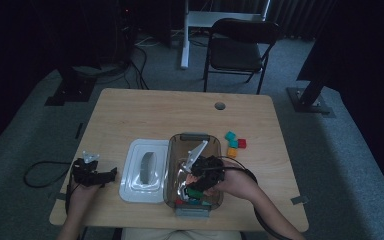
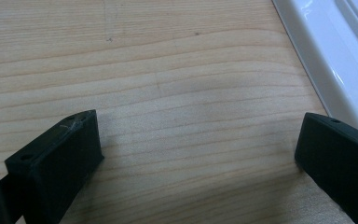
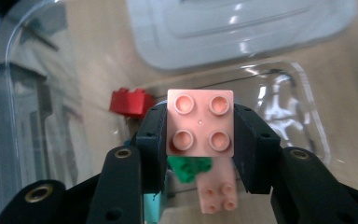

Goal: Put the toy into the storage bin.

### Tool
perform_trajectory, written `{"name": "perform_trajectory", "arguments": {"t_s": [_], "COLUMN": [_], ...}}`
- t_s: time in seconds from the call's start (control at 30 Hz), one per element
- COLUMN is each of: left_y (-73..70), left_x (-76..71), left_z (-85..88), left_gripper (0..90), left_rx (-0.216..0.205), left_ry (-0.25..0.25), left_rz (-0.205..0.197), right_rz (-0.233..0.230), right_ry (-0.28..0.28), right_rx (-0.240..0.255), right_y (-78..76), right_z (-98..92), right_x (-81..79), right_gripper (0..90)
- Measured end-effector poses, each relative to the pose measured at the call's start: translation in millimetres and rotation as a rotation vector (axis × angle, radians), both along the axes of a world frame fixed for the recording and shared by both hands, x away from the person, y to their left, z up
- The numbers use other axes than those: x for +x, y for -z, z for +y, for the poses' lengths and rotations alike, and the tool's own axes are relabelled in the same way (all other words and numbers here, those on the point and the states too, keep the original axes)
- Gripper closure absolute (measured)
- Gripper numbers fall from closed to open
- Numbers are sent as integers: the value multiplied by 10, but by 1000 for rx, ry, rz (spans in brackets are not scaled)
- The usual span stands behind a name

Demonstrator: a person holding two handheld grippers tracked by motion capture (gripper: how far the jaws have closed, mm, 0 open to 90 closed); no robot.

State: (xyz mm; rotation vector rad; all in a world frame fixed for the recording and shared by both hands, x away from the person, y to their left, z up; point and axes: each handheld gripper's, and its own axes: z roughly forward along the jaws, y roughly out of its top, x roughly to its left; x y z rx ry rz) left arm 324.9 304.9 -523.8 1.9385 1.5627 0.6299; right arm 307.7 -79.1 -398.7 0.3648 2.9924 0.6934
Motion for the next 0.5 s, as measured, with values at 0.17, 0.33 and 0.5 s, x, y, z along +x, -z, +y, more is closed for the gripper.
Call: {"name": "perform_trajectory", "arguments": {"t_s": [0.17,0.33,0.5], "left_y": [0,0,0], "left_x": [0,0,0], "left_z": [0,0,0], "left_gripper": [9,9,9], "left_rx": [0,0,0], "left_ry": [0,0,0], "left_rz": [0,0,0], "right_rz": [16,24,29], "right_ry": [-35,-54,-71], "right_rx": [-49,-77,-107], "right_y": [89,138,184], "right_z": [89,131,149], "right_x": [-46,-60,-76], "right_gripper": [584,582,567]}}
